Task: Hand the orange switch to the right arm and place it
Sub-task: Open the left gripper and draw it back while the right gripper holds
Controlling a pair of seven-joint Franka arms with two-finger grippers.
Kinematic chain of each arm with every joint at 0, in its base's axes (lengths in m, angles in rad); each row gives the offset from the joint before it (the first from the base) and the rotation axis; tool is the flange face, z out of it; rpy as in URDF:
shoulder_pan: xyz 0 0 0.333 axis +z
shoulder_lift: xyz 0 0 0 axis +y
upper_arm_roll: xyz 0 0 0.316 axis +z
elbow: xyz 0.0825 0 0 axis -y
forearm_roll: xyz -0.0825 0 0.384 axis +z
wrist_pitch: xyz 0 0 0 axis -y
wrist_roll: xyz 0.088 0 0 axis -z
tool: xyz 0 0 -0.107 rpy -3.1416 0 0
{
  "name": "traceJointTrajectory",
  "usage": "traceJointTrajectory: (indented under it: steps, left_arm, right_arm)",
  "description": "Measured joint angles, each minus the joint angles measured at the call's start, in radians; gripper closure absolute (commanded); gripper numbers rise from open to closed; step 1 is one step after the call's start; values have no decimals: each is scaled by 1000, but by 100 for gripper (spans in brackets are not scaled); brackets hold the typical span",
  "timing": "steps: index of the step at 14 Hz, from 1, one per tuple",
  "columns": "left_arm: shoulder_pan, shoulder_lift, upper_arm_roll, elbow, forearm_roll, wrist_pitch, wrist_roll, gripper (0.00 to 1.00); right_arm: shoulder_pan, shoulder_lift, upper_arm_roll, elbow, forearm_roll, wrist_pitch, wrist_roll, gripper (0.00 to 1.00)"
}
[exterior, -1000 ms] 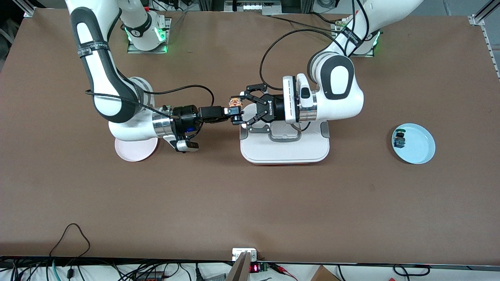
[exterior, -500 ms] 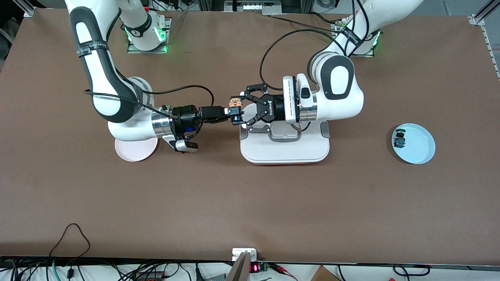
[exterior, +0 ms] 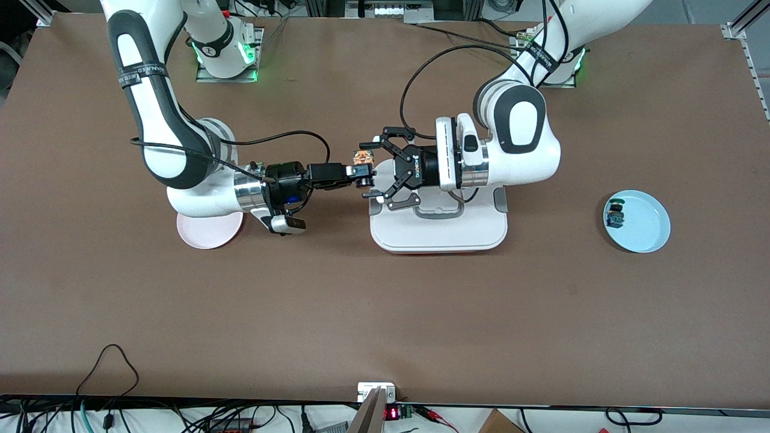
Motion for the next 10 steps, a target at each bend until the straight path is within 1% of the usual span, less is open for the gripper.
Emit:
traceJointTrajectory:
  steps: [3,7,10]
  left_arm:
    - [15,0,2,0,0,-25,-1,0]
    - [99,1,12,-15,13,-195,-15,0]
    - [165,1,13,-24,117,-293,-89,0]
  right_arm:
    - [0,0,0,0,0,0,0,99]
    - [-2,-3,-7,0,0,0,0,99]
    - [-5,-6,-14,0,0,1,0,99]
